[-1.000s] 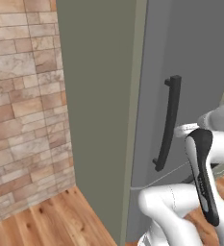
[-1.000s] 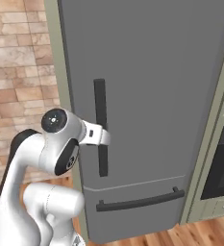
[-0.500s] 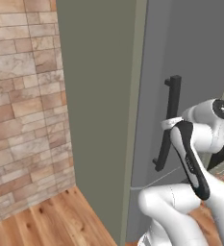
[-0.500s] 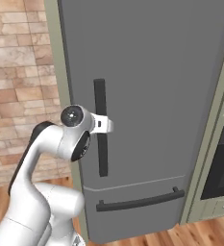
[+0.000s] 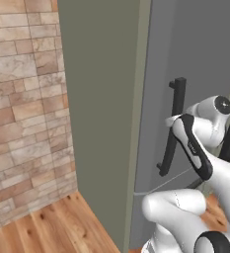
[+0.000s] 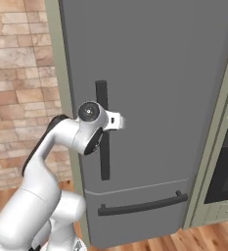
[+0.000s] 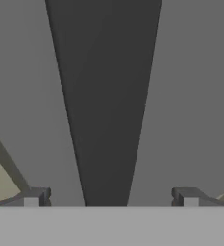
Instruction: Move the hot dog bun to the plate on the dining table and place the condiment next to that plate. Then navigate to the fridge and take the sausage and place it on the plate as well.
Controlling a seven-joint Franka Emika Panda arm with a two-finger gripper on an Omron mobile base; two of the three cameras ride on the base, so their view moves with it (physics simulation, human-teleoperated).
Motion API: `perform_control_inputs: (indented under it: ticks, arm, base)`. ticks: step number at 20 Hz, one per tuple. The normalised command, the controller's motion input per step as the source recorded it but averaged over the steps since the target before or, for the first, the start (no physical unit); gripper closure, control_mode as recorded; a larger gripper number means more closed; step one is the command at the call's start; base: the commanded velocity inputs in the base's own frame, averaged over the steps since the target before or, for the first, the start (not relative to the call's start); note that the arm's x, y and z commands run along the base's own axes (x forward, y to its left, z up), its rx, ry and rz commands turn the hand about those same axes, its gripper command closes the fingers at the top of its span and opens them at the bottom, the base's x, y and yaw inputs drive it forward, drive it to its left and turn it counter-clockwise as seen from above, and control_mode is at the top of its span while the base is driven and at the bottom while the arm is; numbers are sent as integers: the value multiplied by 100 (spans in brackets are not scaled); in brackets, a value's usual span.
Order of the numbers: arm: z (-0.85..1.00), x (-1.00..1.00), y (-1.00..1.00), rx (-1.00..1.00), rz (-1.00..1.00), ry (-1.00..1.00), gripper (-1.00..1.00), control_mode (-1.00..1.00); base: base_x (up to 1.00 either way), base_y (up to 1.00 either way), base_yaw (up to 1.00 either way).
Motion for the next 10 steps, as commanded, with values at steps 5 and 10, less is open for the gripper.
perform_control_inputs:
  ticks: [5, 10]
  arm:
    - [-28, 28, -4, 3, 4, 0, -100, -100]
    - [-52, 38, 20, 10, 7, 0, 100, -100]
  base:
    - [0, 0, 0]
    - [0, 0, 0]
